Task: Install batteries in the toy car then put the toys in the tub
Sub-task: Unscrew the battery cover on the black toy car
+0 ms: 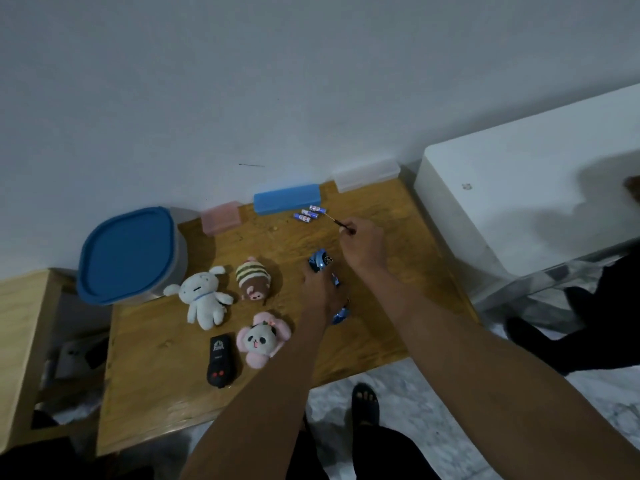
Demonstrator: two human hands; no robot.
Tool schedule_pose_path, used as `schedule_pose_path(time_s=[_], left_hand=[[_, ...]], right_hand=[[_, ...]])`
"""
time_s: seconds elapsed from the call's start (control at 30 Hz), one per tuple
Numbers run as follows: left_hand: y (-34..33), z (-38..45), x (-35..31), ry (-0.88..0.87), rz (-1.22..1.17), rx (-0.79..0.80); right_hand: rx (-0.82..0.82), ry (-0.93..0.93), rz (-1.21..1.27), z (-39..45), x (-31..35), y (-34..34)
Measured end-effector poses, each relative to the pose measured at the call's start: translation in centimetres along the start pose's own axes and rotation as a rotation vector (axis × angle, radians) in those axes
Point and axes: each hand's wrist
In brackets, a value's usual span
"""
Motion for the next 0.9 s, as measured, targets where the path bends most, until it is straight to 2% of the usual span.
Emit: schedule_pose_path(time_s=[0.23, 0.47, 0.67, 0.9], left_hand=[[4.4, 0.9, -0.5, 0.016, -0.305, -0.065], [7.1, 1.3, 0.4, -0.005, -0.328, -0.070], [8.4, 1.4, 1.2, 0.011, -0.482, -0.100], [8.6, 1.7, 2.1, 0.007, -0.463, -0.095]], right_hand=[[-0.017, 0.031, -0.021, 0.5, 3.2, 0.3], [-0.054, 0.072, -0.012, 0.7, 5.7, 0.4], [0.047, 0.105, 0.014, 0.8, 6.1, 0.5], [0.089, 0.022, 0.097, 0.8, 6.1, 0.1]])
Point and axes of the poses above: each hand's wrist, its own z-axis towards the middle knuckle, its own y-axis out of the back of the hand, x = y × z, and after that the axes turned 14 degrees about z, right-handed
